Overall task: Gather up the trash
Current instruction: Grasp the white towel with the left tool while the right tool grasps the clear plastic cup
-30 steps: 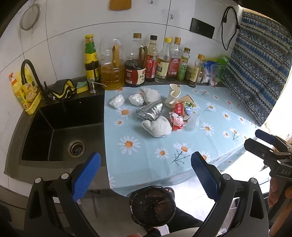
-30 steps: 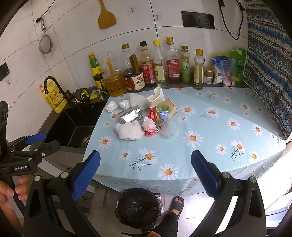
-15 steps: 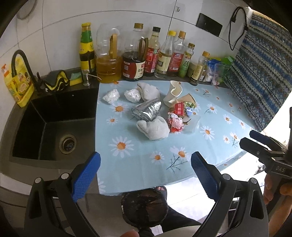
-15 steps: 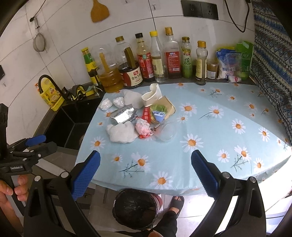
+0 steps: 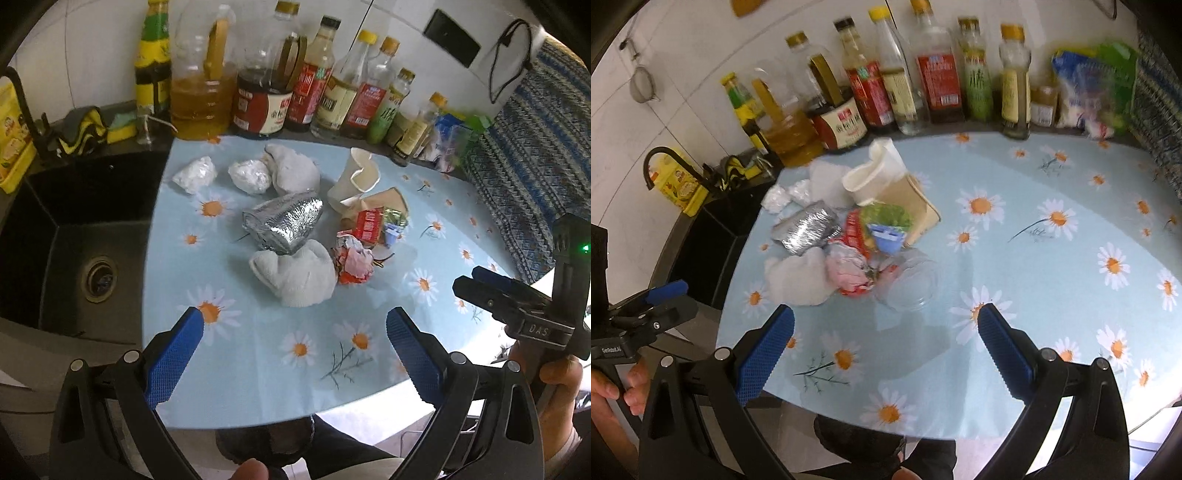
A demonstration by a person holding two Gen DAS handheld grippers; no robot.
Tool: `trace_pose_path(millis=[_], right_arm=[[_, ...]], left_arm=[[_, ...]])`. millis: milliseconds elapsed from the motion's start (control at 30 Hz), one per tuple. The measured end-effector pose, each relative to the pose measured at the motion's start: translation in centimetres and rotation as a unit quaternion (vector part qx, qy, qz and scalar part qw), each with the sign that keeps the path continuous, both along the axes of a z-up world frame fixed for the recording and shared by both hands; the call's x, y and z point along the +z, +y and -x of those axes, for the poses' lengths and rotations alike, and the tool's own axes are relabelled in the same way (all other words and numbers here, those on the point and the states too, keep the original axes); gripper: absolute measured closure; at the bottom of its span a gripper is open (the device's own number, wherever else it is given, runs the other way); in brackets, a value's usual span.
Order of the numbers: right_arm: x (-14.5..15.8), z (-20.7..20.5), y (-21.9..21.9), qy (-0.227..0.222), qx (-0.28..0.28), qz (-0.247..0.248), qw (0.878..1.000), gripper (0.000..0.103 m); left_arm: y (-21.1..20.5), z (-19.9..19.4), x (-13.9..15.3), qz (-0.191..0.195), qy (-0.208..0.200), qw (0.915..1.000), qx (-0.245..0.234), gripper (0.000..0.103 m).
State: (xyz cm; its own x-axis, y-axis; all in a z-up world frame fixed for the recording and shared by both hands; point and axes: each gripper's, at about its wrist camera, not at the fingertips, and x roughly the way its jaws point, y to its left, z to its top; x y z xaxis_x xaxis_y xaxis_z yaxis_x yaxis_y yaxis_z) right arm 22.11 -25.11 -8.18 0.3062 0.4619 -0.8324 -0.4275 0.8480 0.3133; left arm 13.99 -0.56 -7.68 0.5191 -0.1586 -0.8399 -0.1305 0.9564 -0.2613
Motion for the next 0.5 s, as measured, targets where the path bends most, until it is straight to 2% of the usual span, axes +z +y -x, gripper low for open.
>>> trace_pose_path(millis=[200, 367, 400, 467, 500], right_arm=[[-3.6, -3.6, 0.0, 0.047, 0.018, -0.008, 0.999, 0.008], [-5.6, -5.6, 0.2, 0.075, 0.032, -0.020, 0.997, 0.023], [-5.9, -5.9, 0.3, 0.079, 0.034, -0.022, 0.996, 0.023], [-6.6, -6.5, 0.4, 0.094, 0.043, -0.032, 0.994, 0.027], [-6.9, -6.8, 0.5, 0.102, 0.044, -0.034, 0.993, 0.030]], left_arm=[[-0.4, -3.6, -3.7, 0.018, 0.036, 0.9992, 0.002, 0.008], [-0.9, -5.8, -5.7, 0.022, 0.055, 0.9982, 0.002, 0.008], [-1.0, -6.3, -6.0, 0.020, 0.058, 0.9981, 0.002, 0.008], [-1.0, -7.2, -6.6, 0.020, 0.064, 0.9978, 0.005, 0.015], [-1.0, -7.5, -6.9, 0.020, 0.067, 0.9976, 0.005, 0.015]])
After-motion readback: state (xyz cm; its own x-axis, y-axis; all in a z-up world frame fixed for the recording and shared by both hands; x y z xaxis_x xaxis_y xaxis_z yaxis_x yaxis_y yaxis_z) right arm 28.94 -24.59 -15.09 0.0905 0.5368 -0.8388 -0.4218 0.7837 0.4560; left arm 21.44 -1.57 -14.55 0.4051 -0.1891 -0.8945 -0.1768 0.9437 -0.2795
